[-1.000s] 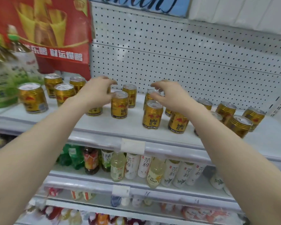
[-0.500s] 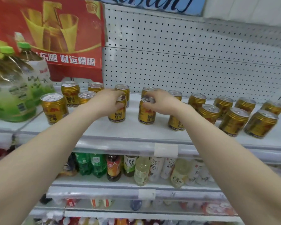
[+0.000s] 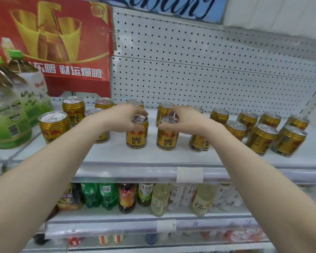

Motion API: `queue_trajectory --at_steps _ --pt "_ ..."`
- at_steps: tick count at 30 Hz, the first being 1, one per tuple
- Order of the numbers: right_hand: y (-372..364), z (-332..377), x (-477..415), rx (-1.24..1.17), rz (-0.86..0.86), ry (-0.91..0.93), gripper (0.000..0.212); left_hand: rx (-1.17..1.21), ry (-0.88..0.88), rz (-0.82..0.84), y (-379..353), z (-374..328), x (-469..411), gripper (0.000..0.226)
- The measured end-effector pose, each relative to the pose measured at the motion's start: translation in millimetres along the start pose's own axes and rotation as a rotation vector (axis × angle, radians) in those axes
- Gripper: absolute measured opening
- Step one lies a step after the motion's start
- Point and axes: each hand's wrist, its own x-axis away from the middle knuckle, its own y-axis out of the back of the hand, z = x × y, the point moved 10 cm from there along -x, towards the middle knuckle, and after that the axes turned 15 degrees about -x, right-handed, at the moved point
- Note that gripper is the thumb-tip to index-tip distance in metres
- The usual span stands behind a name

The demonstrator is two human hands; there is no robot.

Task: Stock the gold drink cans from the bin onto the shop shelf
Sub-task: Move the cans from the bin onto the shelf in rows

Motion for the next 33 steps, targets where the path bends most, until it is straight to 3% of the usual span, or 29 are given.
queue_trajectory --at_steps 6,13,22,26,30,33 --pt "33 -16 -46 -0.028 -0.105 0.006 0.056 -0.046 0.159 -0.161 35 31 -32 0.048" --pt "-1 -25 -87 0.092 0.050 -0.008 0.055 -0.135 0.182 0.094 -12 53 -85 0.058" --pt "2 -32 -94 -0.053 0.017 0.024 0.052 -0.083 0.121 0.027 -13 52 -92 0.049" --pt "0 -31 -99 0.043 0.034 0.032 0.055 -0.038 0.154 0.032 -9 56 -81 0.055" --pt "7 5 -107 0.112 -0.027 0.121 0.059 -0.092 0.265 -0.103 30 90 -44 0.051" --pt "-3 61 -114 0.071 -0.011 0.227 0.052 -0.153 0.385 -0.096 47 135 -7 0.048"
